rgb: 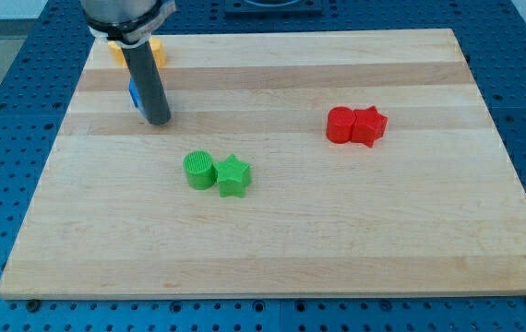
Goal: Move green circle to the yellow hexagon
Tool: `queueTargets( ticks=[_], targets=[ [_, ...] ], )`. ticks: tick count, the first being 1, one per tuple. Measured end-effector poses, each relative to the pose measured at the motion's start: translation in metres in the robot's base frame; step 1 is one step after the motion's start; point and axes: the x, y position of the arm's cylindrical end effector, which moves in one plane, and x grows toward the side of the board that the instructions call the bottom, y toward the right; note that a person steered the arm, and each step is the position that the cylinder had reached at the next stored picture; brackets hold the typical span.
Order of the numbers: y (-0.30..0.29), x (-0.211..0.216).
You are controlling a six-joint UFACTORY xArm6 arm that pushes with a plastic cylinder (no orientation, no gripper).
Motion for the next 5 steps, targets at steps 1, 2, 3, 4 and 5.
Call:
queueTargets(
  ticks=[1,2,3,4,5],
  targets=[
    [-0.012,-0.014],
    [-0.023,-0.030],
    [-0.032,-0.038],
    [-0.033,-0.033],
    [-0.033,0.003]
  ],
)
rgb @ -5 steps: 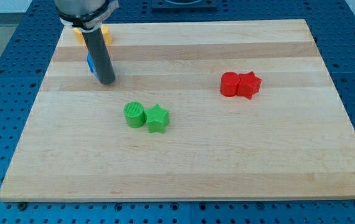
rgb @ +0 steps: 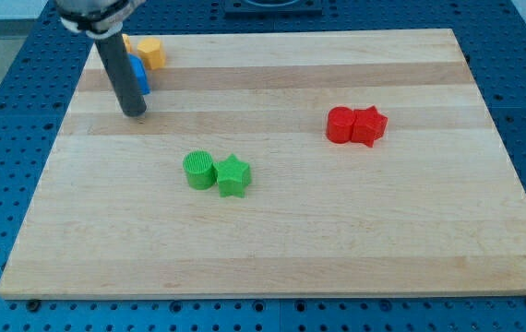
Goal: Move green circle to the yellow hexagon
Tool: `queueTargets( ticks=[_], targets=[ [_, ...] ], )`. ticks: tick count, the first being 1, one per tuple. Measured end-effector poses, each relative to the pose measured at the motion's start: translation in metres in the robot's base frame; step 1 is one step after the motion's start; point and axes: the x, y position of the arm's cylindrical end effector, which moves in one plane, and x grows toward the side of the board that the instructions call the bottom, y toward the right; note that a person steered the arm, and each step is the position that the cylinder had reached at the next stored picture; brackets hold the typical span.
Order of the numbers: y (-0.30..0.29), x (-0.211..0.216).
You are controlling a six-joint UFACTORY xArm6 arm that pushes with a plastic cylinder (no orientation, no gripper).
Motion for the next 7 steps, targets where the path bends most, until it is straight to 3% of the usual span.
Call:
queueTargets(
  ticks=[2,3,4,7],
  targets=[
    [0.012,0.103],
    [0.046,0.140],
    [0.091,0.144],
    [0.102,0.098]
  ],
)
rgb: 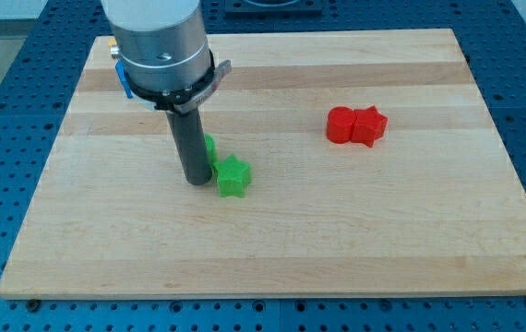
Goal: Move green circle to the yellow hexagon
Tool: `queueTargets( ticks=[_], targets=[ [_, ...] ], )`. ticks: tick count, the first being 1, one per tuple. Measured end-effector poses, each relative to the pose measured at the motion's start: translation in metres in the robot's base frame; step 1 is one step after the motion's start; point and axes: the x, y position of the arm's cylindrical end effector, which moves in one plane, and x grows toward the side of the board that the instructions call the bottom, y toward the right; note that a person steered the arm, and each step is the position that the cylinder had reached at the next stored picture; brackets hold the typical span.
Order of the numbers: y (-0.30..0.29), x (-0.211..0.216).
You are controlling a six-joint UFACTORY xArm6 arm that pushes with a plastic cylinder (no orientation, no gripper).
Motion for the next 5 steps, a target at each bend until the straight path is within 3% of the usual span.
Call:
queueTargets(
  ticks=[5],
  targets=[
    [0.000,-0.123]
  ],
)
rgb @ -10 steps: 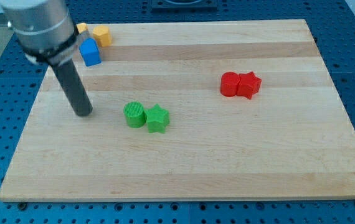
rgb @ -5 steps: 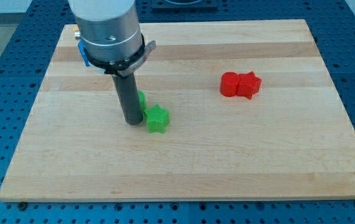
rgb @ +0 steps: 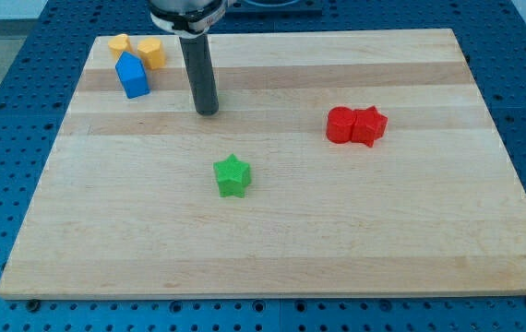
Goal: Move green circle to the yellow hexagon
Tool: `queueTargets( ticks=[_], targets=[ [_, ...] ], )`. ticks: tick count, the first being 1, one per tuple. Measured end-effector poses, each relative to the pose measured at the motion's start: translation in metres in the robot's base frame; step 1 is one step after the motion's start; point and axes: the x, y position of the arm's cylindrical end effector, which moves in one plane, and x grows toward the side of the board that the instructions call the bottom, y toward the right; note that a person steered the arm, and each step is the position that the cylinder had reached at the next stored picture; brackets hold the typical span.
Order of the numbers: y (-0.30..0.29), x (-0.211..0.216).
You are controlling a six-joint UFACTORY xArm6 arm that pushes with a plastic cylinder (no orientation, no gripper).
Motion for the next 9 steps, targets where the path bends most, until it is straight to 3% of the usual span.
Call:
queueTargets(
  ticks=[4,7,9],
  targets=[
    [0.000,-0.088],
    [-0.002,-0.107],
    [-0.003,-0.088]
  ],
)
